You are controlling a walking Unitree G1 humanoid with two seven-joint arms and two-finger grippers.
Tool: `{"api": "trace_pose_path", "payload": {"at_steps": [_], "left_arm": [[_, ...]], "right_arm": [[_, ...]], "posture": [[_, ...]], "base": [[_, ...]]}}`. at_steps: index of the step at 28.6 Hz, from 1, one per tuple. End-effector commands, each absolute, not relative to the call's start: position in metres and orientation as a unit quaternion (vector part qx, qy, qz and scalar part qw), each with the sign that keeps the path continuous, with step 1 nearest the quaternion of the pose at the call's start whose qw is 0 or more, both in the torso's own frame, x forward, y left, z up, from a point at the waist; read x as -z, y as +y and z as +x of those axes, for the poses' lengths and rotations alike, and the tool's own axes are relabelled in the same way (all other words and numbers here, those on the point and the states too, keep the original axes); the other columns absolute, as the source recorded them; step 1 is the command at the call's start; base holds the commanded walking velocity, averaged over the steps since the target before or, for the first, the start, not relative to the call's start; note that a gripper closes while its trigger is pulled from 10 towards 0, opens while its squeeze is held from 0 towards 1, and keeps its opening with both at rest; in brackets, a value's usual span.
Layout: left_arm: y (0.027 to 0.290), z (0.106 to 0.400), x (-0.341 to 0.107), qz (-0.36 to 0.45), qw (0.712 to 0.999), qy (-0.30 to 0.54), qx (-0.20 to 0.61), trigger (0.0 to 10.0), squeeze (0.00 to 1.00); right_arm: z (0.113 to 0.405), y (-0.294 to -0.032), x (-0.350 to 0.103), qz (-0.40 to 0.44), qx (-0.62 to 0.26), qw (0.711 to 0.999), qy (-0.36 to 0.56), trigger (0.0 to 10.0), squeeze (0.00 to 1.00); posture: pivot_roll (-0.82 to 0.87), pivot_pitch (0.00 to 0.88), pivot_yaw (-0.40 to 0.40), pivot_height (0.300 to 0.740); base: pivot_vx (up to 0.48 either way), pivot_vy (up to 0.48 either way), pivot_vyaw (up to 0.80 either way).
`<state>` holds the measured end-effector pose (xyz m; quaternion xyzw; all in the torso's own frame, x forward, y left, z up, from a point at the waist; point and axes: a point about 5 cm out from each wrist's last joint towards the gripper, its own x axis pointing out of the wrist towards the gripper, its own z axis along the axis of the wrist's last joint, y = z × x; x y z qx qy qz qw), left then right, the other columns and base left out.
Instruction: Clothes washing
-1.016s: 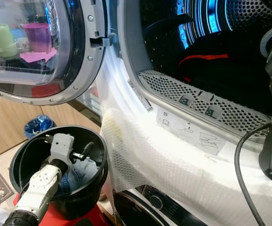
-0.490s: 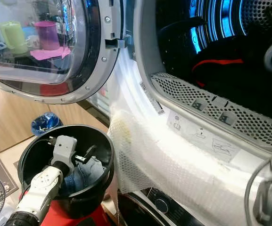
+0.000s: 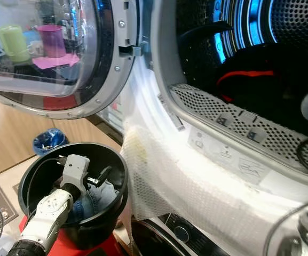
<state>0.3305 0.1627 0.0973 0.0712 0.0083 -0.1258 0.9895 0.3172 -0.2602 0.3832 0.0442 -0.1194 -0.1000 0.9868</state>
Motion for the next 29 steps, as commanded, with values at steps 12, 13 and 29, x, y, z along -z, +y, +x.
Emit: {"api": "trace_pose_path", "payload": {"at_steps": [12, 13, 29], "left_arm": [[0.155, 0.334, -0.098, 0.072, 0.988, 0.022, 0.138, 10.0, 0.00], [0.154, 0.333, -0.095, 0.074, 0.986, 0.028, 0.144, 10.0, 0.00], [0.147, 0.332, -0.093, 0.067, 0.984, 0.036, 0.159, 10.0, 0.00]], "right_arm": [[0.364, -0.207, -0.411, -0.016, 0.045, 0.992, -0.119, 10.0, 0.00], [0.364, -0.209, -0.392, -0.027, 0.051, 0.994, -0.094, 10.0, 0.00], [0.285, -0.204, -0.359, -0.035, 0.040, 0.995, -0.081, 10.0, 0.00]], "posture": [[0.05, 0.021, -0.060, 0.740], [0.05, 0.023, -0.060, 0.740], [0.03, 0.024, -0.080, 0.740]], "base": [[0.000, 0.000, 0.00], [0.000, 0.000, 0.00], [0.000, 0.000, 0.00]]}}
